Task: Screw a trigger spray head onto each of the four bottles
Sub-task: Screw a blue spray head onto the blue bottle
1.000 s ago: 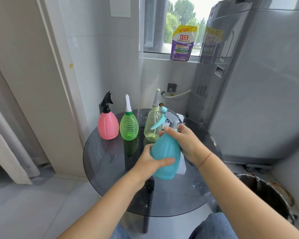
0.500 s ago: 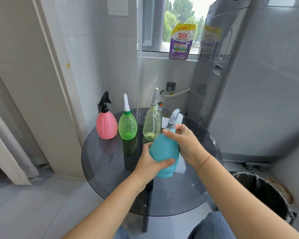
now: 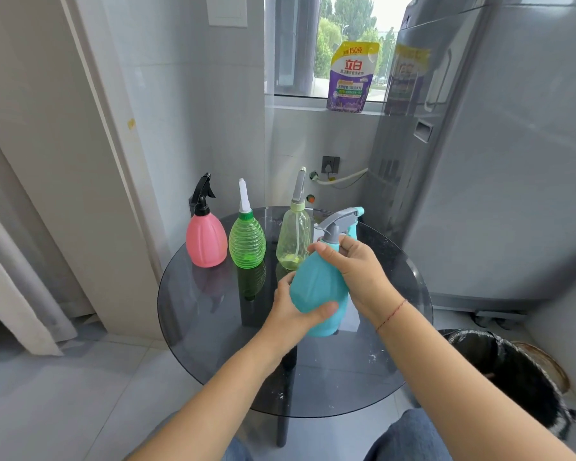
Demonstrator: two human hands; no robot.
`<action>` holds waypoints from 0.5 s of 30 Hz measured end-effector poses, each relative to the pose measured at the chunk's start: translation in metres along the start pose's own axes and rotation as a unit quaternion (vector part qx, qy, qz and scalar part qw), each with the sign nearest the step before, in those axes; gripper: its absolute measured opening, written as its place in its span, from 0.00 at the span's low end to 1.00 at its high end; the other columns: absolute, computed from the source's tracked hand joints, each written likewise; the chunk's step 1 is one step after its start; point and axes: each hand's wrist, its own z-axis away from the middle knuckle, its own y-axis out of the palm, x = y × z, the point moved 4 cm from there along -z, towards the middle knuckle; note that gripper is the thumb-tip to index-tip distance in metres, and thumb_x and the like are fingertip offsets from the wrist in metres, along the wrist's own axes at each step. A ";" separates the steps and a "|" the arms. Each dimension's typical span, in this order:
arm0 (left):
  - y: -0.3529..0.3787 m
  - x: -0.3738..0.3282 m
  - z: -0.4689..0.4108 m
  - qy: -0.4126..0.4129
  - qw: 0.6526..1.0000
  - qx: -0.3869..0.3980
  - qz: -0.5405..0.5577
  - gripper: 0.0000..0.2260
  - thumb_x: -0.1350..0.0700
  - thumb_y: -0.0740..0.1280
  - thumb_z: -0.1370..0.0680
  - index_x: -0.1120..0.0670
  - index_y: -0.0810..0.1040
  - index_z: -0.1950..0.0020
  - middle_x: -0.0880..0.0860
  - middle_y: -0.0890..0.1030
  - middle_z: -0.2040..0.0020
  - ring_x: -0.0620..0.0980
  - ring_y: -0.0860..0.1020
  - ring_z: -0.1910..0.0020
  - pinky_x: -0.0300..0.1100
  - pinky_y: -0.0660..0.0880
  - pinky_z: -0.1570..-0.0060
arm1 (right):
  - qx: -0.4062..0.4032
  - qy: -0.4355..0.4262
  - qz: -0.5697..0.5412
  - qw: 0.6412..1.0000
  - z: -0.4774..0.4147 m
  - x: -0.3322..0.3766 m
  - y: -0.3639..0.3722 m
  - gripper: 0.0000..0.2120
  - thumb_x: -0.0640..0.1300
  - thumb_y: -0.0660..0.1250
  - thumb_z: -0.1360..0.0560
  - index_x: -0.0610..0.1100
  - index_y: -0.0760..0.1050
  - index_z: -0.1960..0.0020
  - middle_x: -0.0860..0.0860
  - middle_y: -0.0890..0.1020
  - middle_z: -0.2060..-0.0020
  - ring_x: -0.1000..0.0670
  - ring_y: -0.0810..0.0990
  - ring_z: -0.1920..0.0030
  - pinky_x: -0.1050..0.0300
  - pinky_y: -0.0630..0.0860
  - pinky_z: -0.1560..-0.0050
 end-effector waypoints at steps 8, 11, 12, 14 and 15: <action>-0.006 0.009 0.006 -0.060 0.970 0.221 0.085 0.34 0.51 0.79 0.35 0.53 0.71 0.32 0.53 0.81 0.39 0.51 0.80 0.41 0.44 0.78 0.48 | 0.128 0.055 -0.041 0.989 0.005 -0.005 0.000 0.14 0.45 0.65 0.23 0.35 0.76 0.45 0.42 0.83 0.50 0.39 0.79 0.50 0.39 0.75 0.39; 0.000 0.002 0.003 -0.006 0.993 -0.052 -0.101 0.35 0.50 0.80 0.39 0.50 0.67 0.37 0.48 0.76 0.41 0.45 0.77 0.46 0.39 0.75 0.54 | -0.040 0.028 0.098 0.994 0.001 -0.014 0.003 0.19 0.48 0.65 0.22 0.29 0.74 0.47 0.34 0.81 0.48 0.40 0.80 0.52 0.40 0.78 0.45; 0.001 -0.002 0.006 0.019 0.976 -0.123 -0.177 0.37 0.47 0.79 0.40 0.50 0.66 0.37 0.47 0.73 0.42 0.46 0.75 0.45 0.41 0.74 0.52 | -0.082 0.017 0.114 0.990 0.002 -0.016 0.003 0.21 0.49 0.65 0.23 0.28 0.72 0.48 0.31 0.79 0.47 0.42 0.78 0.56 0.42 0.77 0.49; 0.004 -0.003 0.004 0.056 0.962 -0.137 -0.228 0.42 0.43 0.79 0.43 0.51 0.65 0.35 0.48 0.69 0.41 0.47 0.72 0.42 0.45 0.74 0.45 | -0.106 -0.002 0.109 0.988 0.003 -0.014 0.001 0.22 0.49 0.66 0.23 0.27 0.70 0.49 0.30 0.78 0.47 0.45 0.74 0.58 0.44 0.75 0.52; 0.003 -0.003 0.001 0.050 0.979 -0.076 -0.182 0.44 0.42 0.79 0.45 0.51 0.65 0.33 0.49 0.70 0.39 0.47 0.72 0.40 0.46 0.74 0.42 | -0.079 -0.003 0.084 0.993 0.002 -0.012 -0.003 0.22 0.49 0.66 0.23 0.28 0.71 0.49 0.30 0.79 0.48 0.44 0.75 0.57 0.40 0.77 0.48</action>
